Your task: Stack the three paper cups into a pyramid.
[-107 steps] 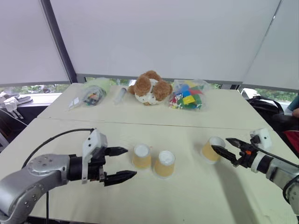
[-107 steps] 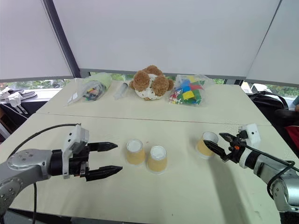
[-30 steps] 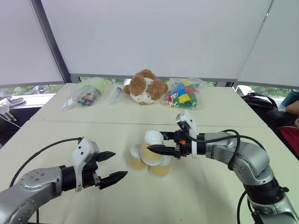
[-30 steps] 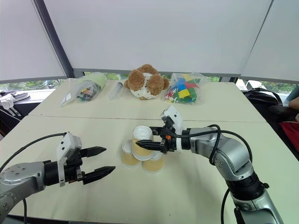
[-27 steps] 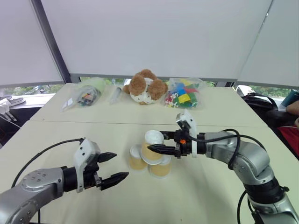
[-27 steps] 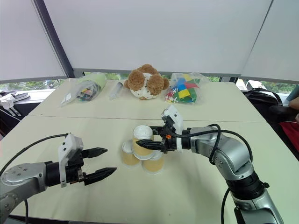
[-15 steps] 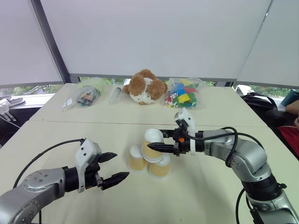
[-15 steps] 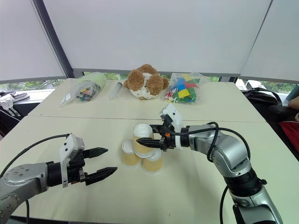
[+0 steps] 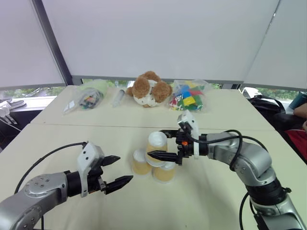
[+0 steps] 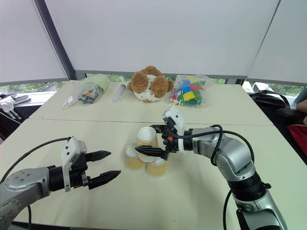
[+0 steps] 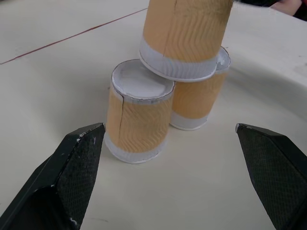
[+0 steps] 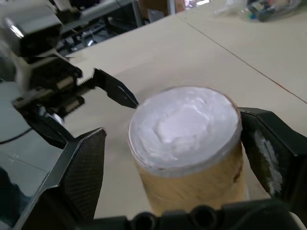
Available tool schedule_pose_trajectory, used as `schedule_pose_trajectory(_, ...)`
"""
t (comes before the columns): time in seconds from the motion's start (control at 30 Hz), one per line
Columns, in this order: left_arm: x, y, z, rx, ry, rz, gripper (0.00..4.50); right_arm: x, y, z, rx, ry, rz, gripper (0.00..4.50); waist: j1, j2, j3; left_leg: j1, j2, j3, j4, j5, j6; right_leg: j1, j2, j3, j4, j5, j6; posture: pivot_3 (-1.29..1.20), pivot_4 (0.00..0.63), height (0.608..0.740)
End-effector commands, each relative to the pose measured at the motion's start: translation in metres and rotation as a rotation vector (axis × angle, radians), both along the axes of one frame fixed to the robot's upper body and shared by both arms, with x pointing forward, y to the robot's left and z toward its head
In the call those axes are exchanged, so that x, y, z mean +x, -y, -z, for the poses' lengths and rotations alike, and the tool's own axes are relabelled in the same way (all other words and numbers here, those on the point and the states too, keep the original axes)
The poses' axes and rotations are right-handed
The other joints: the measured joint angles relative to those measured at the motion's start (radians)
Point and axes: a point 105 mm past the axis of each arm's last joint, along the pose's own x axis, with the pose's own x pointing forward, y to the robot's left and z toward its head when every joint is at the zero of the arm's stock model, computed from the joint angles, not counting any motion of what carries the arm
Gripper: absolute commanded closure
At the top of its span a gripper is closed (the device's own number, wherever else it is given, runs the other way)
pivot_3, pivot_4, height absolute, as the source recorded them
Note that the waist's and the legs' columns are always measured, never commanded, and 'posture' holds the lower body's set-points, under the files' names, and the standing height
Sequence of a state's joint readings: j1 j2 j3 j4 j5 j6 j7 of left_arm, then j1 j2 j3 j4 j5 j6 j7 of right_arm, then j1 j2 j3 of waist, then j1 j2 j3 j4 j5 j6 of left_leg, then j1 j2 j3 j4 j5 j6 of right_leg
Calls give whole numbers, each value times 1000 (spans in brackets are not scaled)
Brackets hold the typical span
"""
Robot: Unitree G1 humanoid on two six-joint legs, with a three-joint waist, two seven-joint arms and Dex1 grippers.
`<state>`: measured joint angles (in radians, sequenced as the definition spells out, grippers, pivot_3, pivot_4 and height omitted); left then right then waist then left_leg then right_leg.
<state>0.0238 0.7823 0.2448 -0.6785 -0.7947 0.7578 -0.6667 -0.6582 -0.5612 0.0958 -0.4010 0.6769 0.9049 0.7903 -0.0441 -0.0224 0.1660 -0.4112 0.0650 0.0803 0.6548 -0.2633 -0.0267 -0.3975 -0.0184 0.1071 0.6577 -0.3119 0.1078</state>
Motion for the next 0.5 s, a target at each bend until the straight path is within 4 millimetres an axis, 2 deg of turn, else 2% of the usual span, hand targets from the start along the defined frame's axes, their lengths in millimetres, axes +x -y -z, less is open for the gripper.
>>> schedule_pose_trajectory(0.03,4,0,-9,-18,48,-4,0,-11,6,-24,64,74,-21,29,0,0,0,0,0,0,0,0,0,0,0,0,0,0,0,0,150,740)
schedule_pose_trajectory(0.13,5,-2,-8,-21,38,-3,0,-12,15,-34,87,87,-6,29,0,0,0,0,0,0,0,0,0,0,0,0,0,0,0,0,150,740)
schedule_pose_trajectory(0.2,6,-4,-6,-17,33,-4,0,-8,32,-45,116,95,47,29,0,0,0,0,0,0,0,0,0,0,0,0,0,0,0,0,150,740)
schedule_pose_trajectory(0.3,8,-7,-4,-19,25,-15,0,-2,58,-50,126,82,138,29,2,0,0,0,0,0,0,0,0,0,0,0,0,0,0,0,150,740)
schedule_pose_trajectory(0.4,7,-15,3,-20,-16,-47,0,-5,105,-39,93,-5,259,29,2,0,0,0,0,0,-1,0,0,1,-1,0,-2,-1,-2,0,150,740)
schedule_pose_trajectory(0.5,11,-22,6,-31,-35,-72,0,-1,137,-18,35,-39,361,29,4,-1,0,0,0,0,-4,0,0,2,-1,0,-6,-1,-1,0,150,740)
